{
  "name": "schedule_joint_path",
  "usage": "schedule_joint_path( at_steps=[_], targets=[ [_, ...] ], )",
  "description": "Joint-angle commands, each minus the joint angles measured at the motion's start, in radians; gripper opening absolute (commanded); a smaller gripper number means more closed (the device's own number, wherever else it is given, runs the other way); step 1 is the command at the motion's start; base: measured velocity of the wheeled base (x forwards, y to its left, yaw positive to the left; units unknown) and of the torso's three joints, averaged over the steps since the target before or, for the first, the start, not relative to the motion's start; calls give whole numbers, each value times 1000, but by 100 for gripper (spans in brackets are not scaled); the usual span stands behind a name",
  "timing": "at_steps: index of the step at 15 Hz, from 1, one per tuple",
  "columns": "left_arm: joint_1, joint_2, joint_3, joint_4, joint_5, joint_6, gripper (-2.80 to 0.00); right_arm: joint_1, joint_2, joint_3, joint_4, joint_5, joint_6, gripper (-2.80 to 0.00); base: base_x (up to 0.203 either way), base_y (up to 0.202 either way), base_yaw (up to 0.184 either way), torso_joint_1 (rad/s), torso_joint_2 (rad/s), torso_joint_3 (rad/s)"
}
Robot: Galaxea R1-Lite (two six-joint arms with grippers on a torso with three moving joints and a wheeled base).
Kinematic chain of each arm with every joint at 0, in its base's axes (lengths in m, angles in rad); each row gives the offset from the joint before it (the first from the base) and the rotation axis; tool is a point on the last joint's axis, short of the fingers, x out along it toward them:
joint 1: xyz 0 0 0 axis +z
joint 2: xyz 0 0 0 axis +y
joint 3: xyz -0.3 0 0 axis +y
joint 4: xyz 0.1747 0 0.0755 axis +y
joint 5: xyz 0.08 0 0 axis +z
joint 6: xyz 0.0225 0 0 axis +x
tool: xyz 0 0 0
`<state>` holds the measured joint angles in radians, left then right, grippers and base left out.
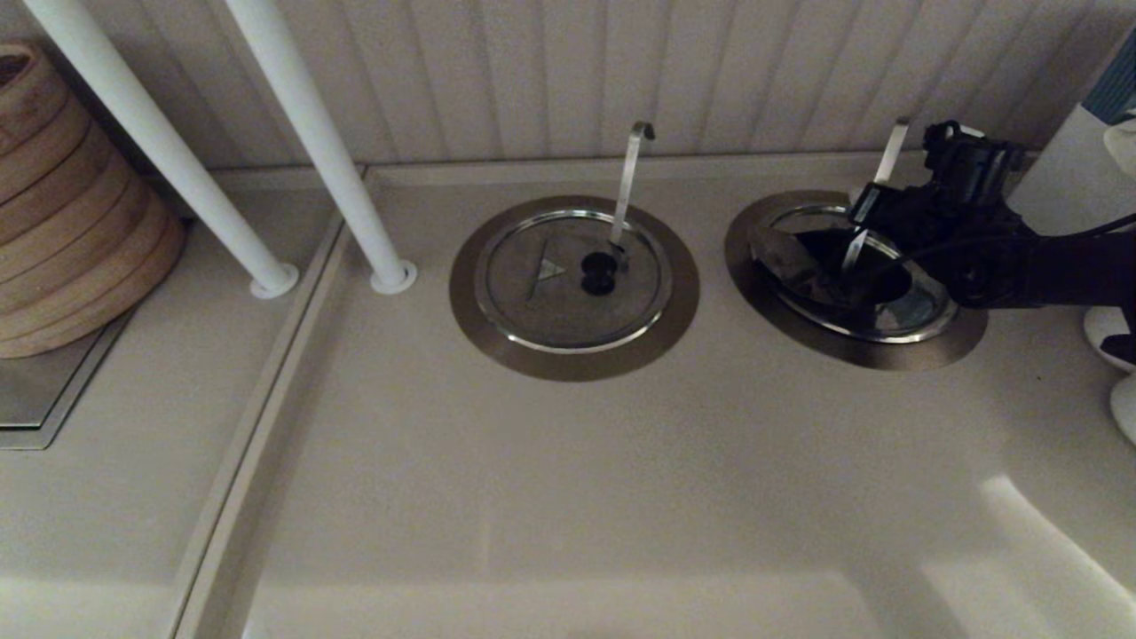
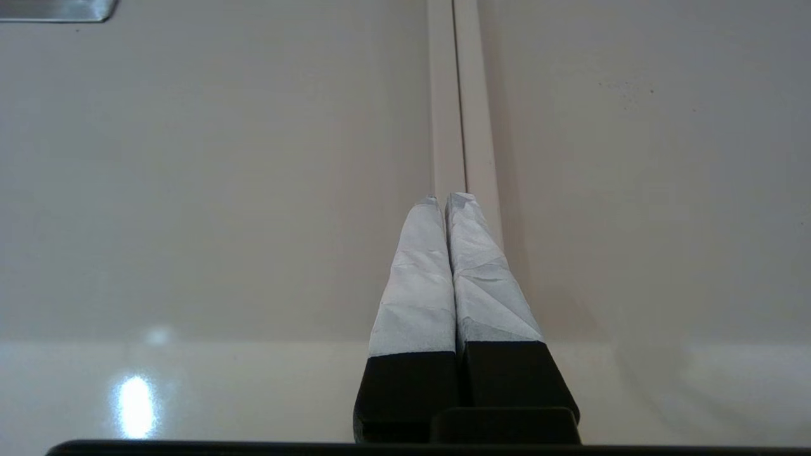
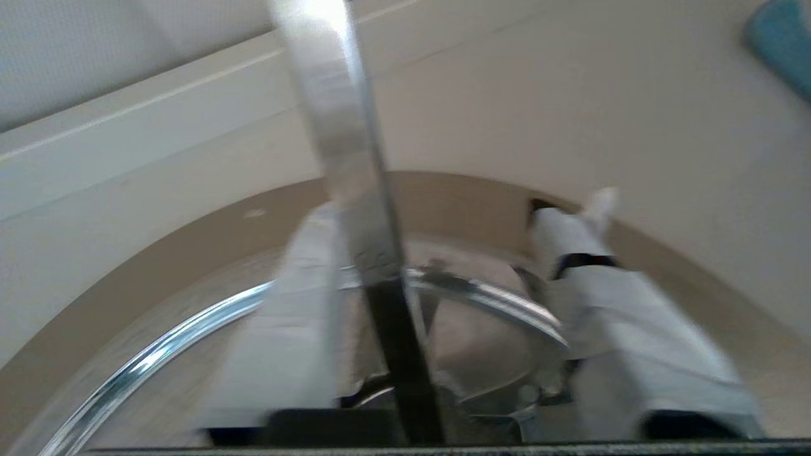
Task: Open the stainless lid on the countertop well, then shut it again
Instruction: Stir with a spoon
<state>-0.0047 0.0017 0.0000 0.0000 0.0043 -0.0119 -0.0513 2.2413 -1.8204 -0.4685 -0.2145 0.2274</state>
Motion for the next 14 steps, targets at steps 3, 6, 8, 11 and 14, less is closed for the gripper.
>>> schedule_joint_path(
  at_steps=[3, 6, 8, 11, 14],
  targets=[
    [0, 0, 0, 0, 0, 0, -280, 5, -14, 6, -4, -2, 3, -280, 0, 0, 0, 0, 0, 0],
    [0, 0, 0, 0, 0, 0, -280, 8, -15, 7, -4, -2, 3, -280, 0, 0, 0, 0, 0, 0],
    [0, 0, 0, 0, 0, 1, -280, 9, -26, 15, -4, -2, 3, -280, 0, 0, 0, 0, 0, 0],
    [0, 0, 0, 0, 0, 0, -280, 14, -62, 43, -4, -1, 1, -280, 0, 0, 0, 0, 0, 0],
    [0, 0, 0, 0, 0, 0, -280, 18, -138, 88, -4, 5, 1, -280, 0, 0, 0, 0, 0, 0]
  ],
)
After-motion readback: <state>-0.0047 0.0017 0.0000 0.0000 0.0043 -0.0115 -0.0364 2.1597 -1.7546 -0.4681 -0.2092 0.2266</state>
